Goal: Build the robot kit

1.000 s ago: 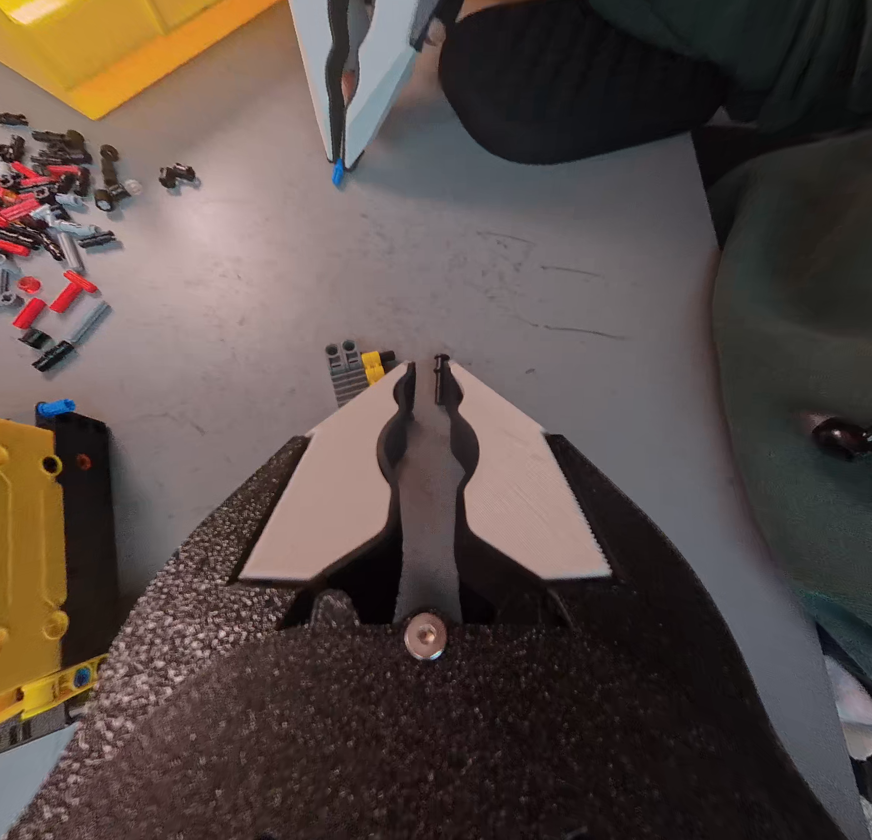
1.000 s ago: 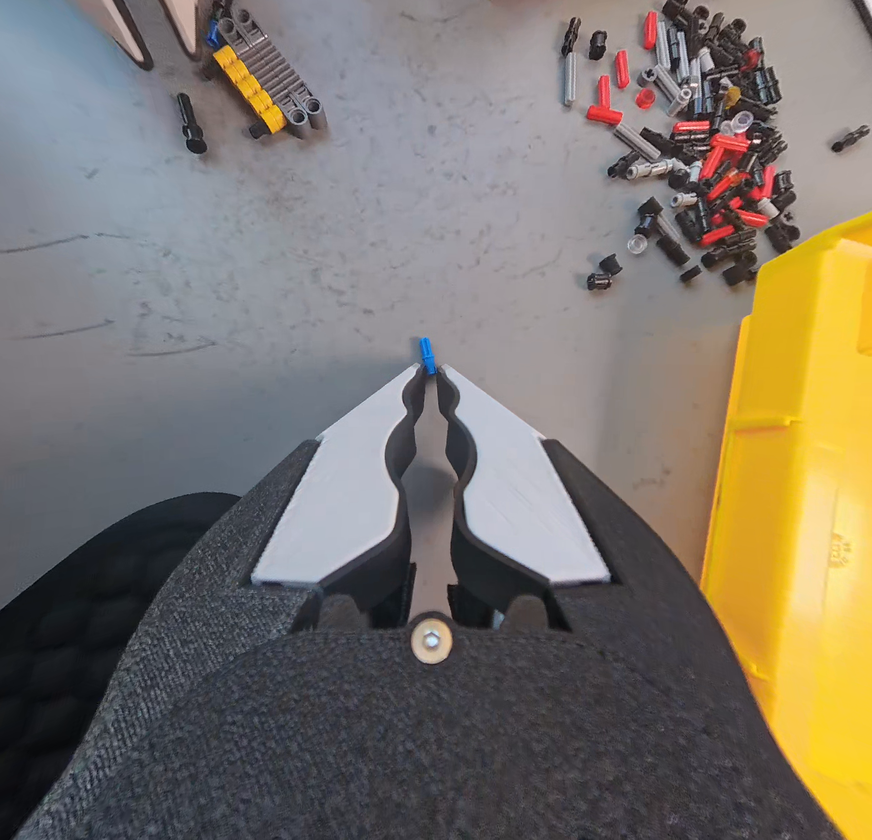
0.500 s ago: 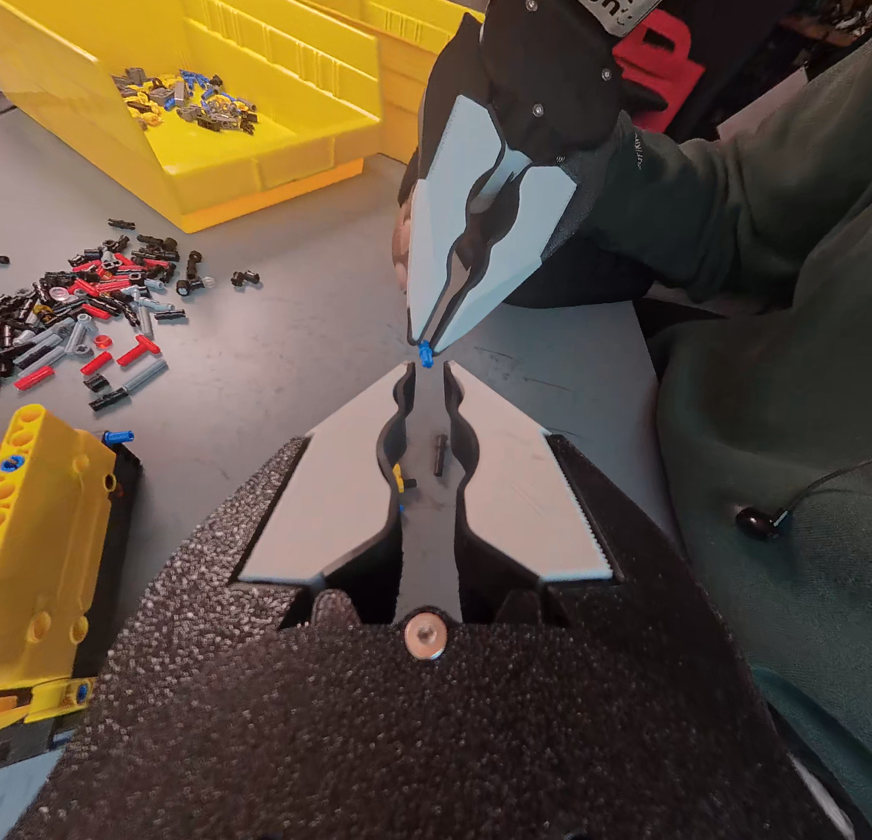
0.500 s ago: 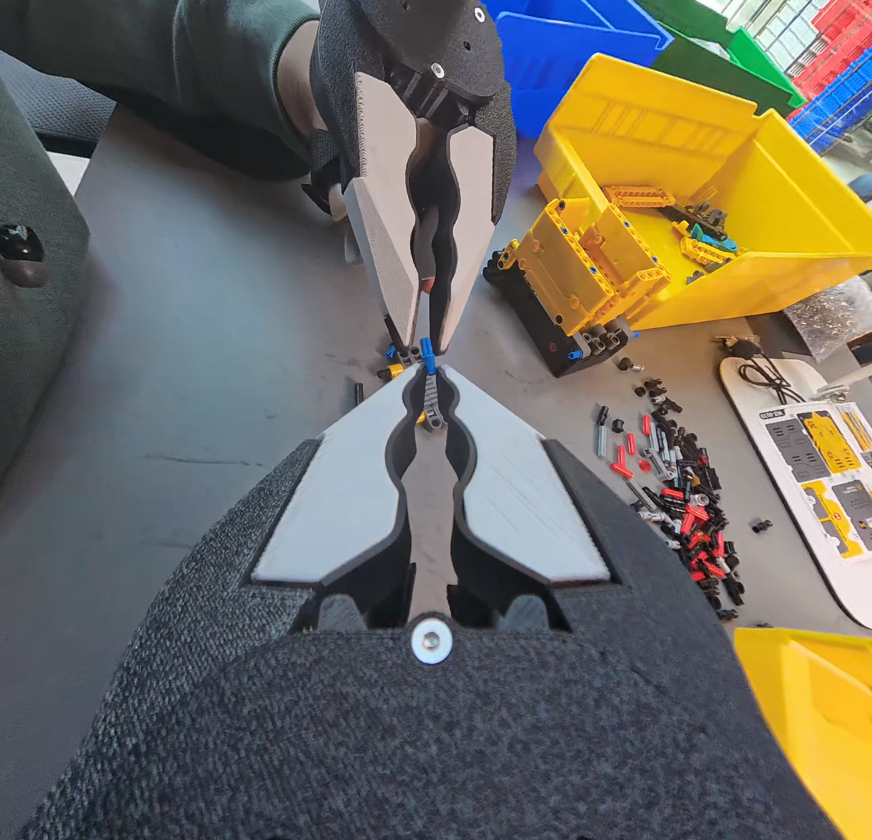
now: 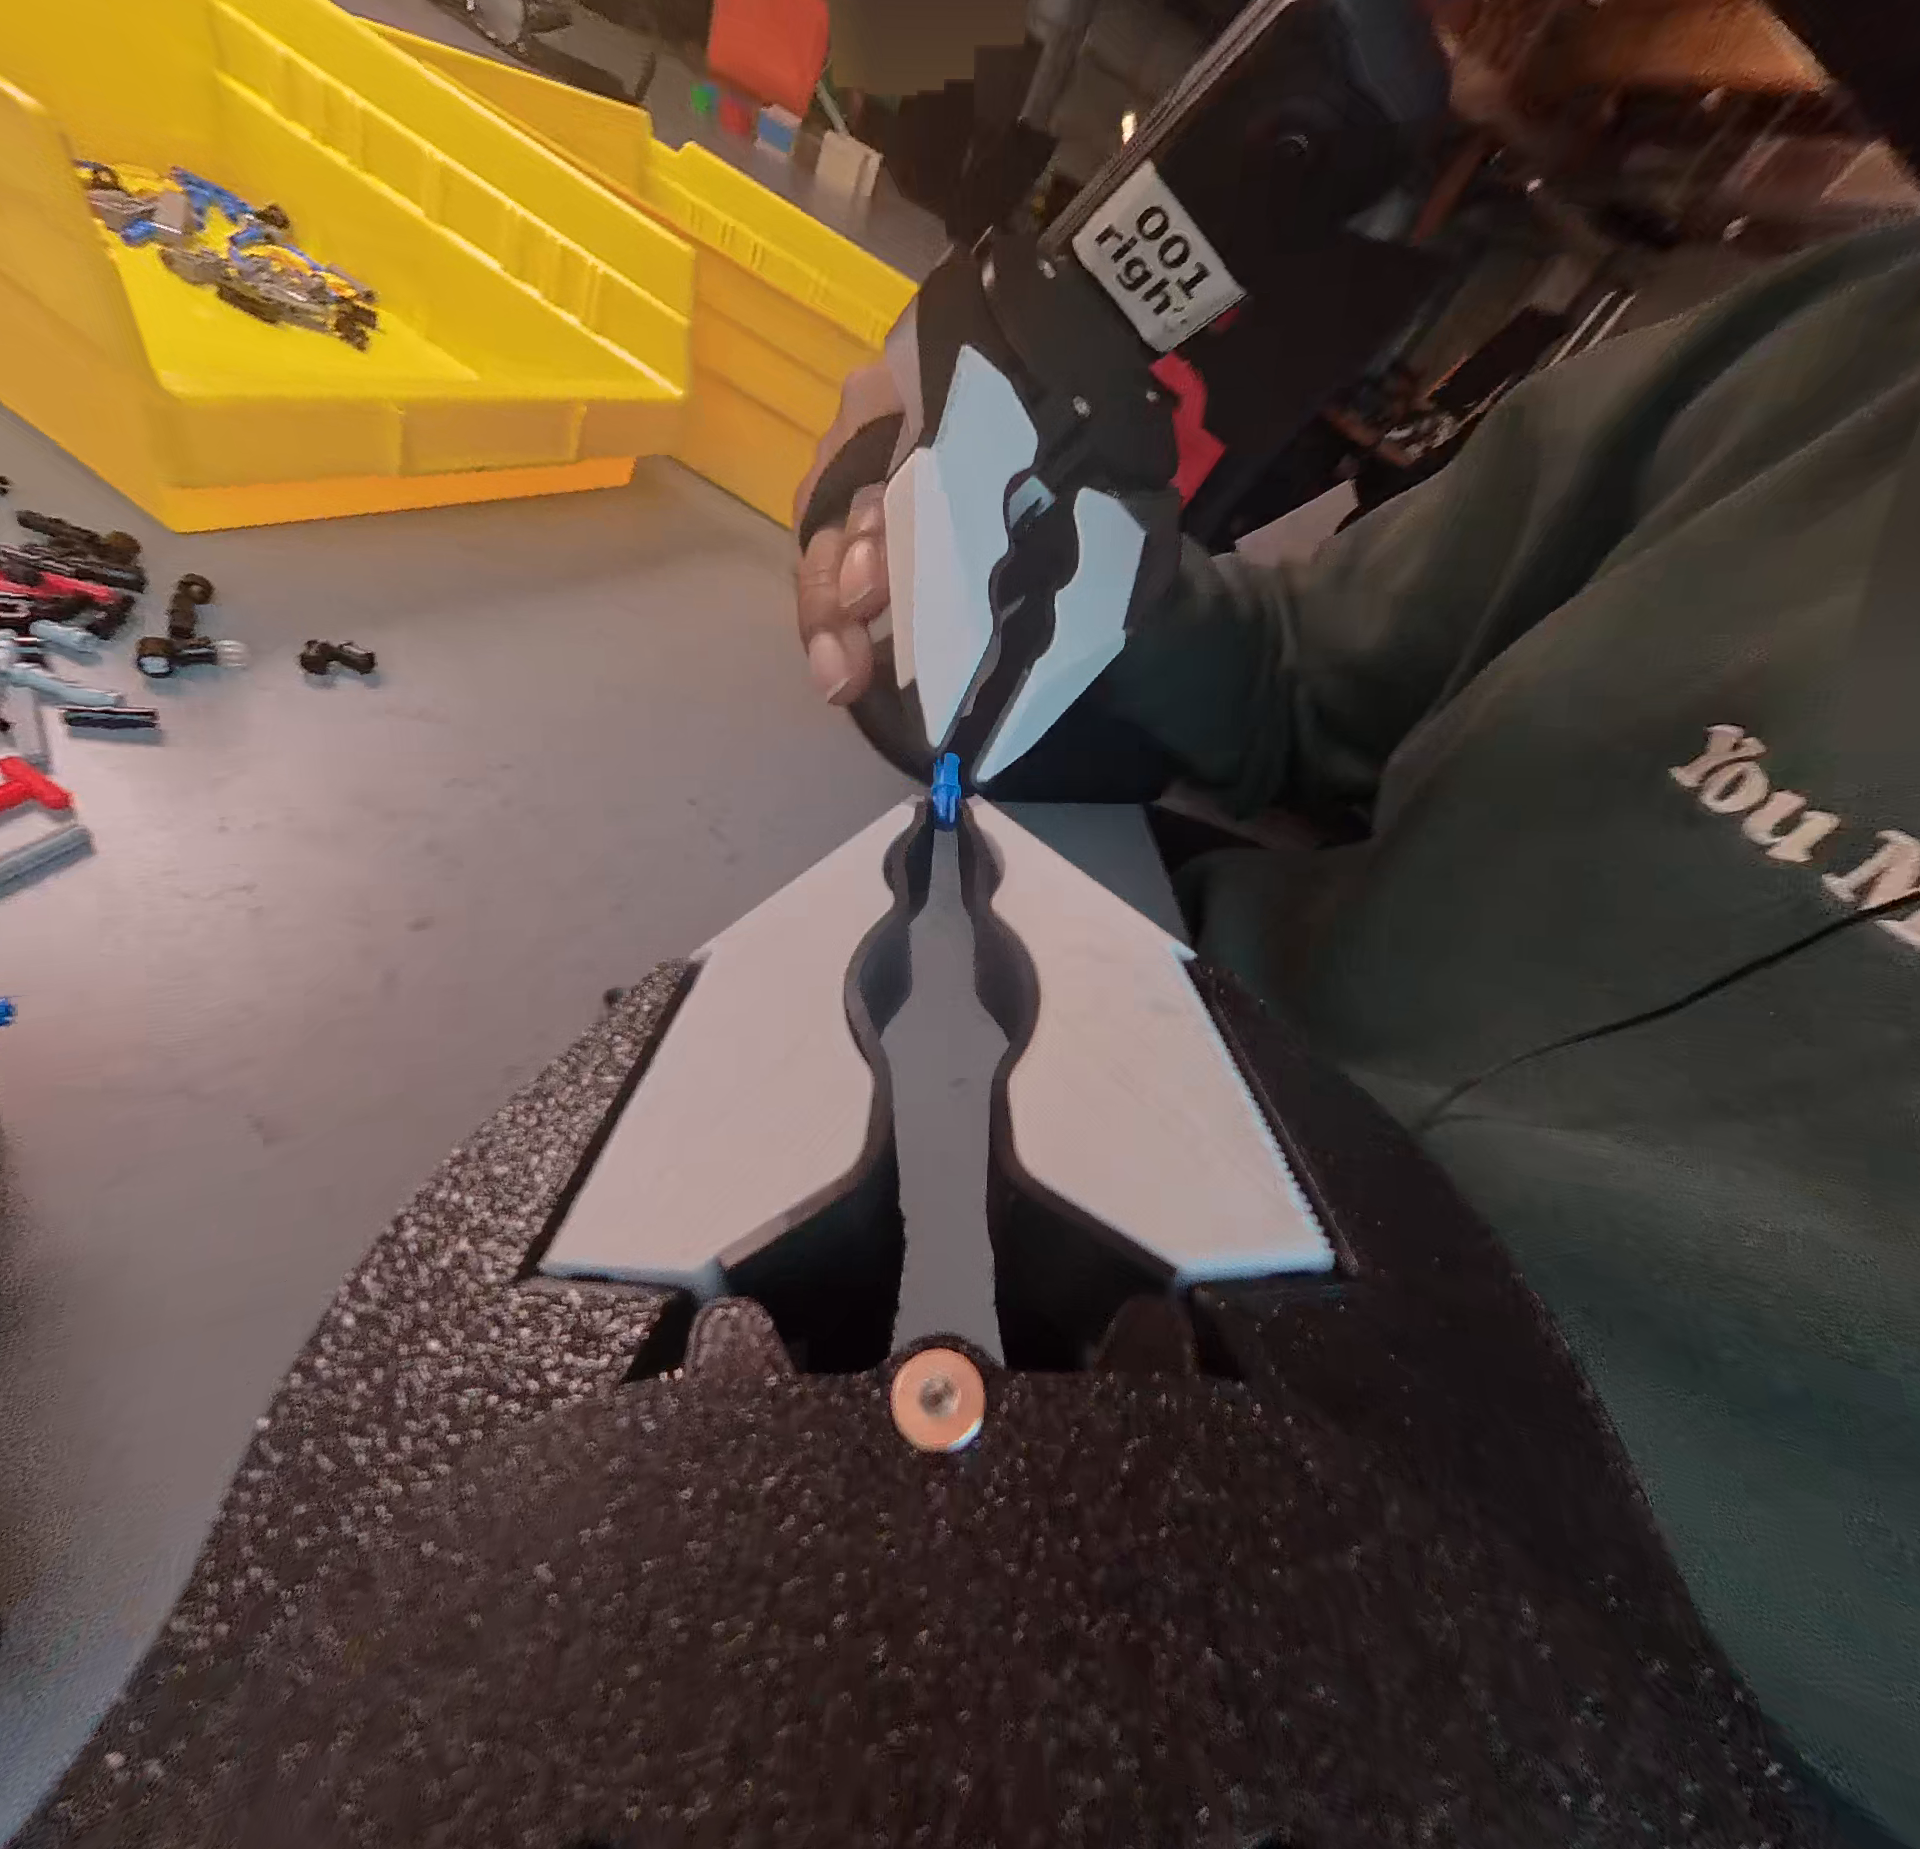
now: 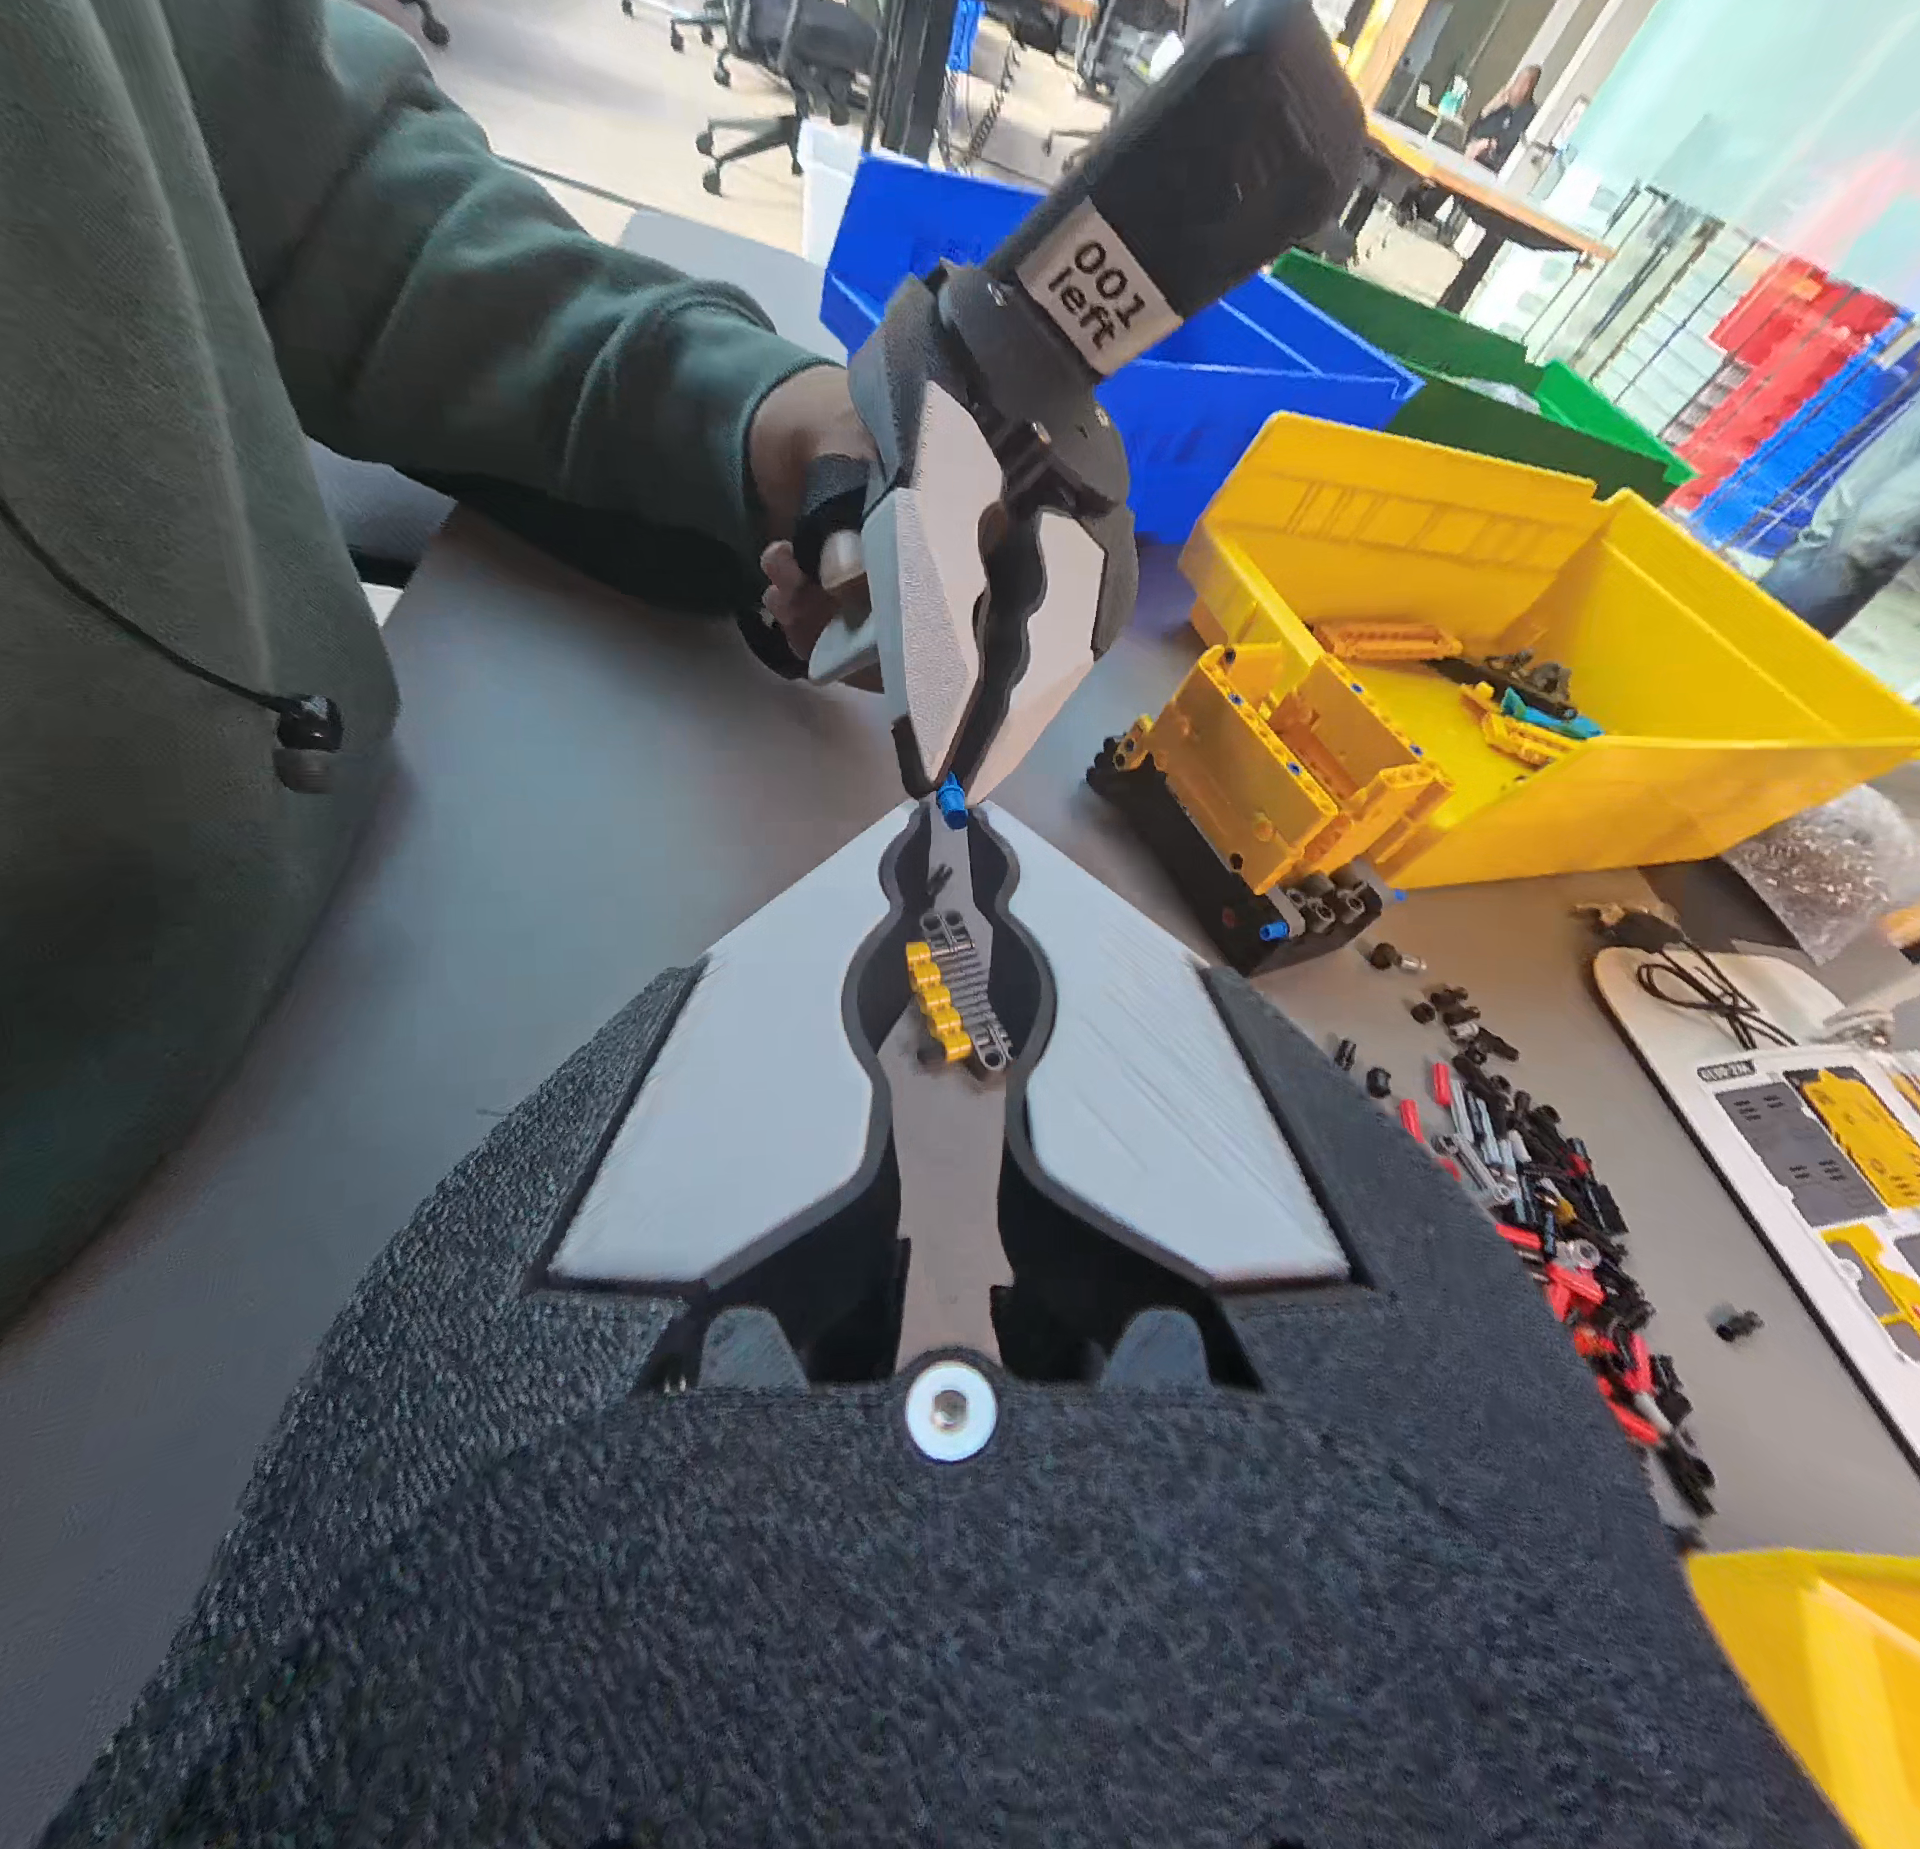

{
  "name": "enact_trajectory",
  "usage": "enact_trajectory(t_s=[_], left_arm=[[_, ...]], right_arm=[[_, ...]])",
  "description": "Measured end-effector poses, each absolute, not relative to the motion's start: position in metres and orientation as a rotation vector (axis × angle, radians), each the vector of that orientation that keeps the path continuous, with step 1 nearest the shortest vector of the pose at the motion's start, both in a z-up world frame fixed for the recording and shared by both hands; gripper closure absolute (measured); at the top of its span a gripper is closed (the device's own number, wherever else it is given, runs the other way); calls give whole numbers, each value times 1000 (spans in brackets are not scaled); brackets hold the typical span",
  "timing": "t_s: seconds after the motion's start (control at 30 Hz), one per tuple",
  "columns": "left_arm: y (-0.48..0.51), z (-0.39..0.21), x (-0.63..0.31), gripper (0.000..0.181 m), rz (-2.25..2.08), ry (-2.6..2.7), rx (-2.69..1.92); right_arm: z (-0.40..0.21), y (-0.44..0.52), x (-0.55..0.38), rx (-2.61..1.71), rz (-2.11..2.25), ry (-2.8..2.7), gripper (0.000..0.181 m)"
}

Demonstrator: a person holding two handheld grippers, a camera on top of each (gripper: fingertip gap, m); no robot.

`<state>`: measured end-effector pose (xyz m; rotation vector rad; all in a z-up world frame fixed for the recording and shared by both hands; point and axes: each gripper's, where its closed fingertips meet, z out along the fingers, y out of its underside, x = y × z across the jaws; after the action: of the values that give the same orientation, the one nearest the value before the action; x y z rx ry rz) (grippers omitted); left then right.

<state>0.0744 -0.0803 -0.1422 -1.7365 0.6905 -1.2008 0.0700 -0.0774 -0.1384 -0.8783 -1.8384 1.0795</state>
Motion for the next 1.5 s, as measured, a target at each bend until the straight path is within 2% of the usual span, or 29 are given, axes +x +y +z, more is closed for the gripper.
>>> enact_trajectory(t_s=[0.27,0.97,1.07,1.23,1.5], left_arm=[[-94,-134,82,178,-1387,700,-1696],[-94,-142,83,178,-1457,668,-1744],[-84,-152,78,178,-1317,658,-1805],[-84,-204,69,172,-756,975,-2015],[-85,-241,74,168,-494,1154,-2103]], right_arm=[[-137,-92,73,-809,1112,-1868,175],[-142,-92,74,-781,1058,-1894,177],[-150,-81,72,-852,1031,-1903,177],[-156,-41,81,-987,1005,-1854,177],[-173,-29,84,-1057,989,-1868,177]])
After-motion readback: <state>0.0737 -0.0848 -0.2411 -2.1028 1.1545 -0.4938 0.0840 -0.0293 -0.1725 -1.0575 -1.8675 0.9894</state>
